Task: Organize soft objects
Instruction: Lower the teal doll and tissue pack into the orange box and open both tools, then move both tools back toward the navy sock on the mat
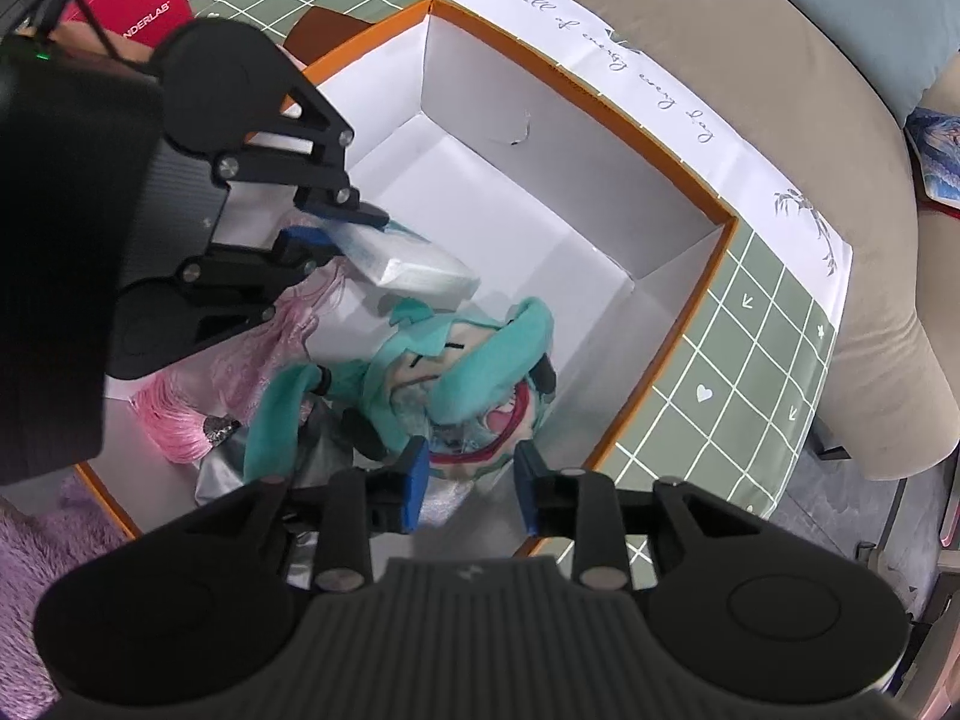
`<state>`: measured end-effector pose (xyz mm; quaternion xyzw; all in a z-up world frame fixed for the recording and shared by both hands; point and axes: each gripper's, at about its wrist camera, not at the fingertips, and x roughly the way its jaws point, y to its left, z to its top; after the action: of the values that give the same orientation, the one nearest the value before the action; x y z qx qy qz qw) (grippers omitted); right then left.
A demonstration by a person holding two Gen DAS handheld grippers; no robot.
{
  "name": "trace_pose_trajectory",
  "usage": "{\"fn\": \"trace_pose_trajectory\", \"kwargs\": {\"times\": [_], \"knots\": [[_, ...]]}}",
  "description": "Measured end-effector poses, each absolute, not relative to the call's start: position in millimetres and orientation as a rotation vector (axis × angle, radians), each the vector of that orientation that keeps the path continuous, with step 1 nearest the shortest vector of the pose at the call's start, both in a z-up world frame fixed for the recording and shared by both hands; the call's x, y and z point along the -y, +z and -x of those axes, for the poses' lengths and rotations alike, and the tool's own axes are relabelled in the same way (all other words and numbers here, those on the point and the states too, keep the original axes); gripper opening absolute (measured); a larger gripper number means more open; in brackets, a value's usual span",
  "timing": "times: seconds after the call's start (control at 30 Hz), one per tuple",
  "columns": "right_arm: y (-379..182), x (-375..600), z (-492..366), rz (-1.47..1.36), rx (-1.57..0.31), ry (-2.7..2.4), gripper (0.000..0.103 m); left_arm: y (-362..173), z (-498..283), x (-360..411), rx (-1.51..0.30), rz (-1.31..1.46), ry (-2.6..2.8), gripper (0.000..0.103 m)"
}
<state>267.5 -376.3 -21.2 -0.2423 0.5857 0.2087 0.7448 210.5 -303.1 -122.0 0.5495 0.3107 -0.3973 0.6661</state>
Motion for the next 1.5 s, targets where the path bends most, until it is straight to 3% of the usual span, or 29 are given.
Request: {"fn": "trace_pose_trajectory", "kwargs": {"times": [0.1,0.17,0.3,0.43,0.6,1.2,1.5], "knots": [[-20.6,377.2,-265.7,0.53,-1.283,0.454,0.04,-118.1,-216.3,301.6,-0.802,-1.162,-0.93,0.034],[-20.1,377.1,-265.2,0.533,-1.283,0.451,0.041,-115.3,-218.9,298.4,-0.828,-1.119,-0.925,0.036],[-16.5,376.3,-264.4,0.537,-1.277,0.449,0.045,-104.1,-217.6,292.7,-0.868,-1.056,-0.937,0.061],[-11.2,375.3,-260.7,0.537,-1.28,0.438,0.052,-85.5,-217.1,286.5,-0.868,-1.002,-0.961,0.066],[3.1,372.7,-253.8,0.54,-1.263,0.427,0.059,-51.5,-212.0,270.1,-0.839,-0.918,-0.982,0.068],[79.7,307.1,-216.4,0.553,-1.074,0.457,0.067,46.0,-178.1,153.2,-0.663,-0.769,-0.914,0.068],[77.8,234.4,-198.5,0.477,-1.015,0.557,0.073,51.5,-166.7,75.5,-0.71,-0.684,-0.823,0.068]]}}
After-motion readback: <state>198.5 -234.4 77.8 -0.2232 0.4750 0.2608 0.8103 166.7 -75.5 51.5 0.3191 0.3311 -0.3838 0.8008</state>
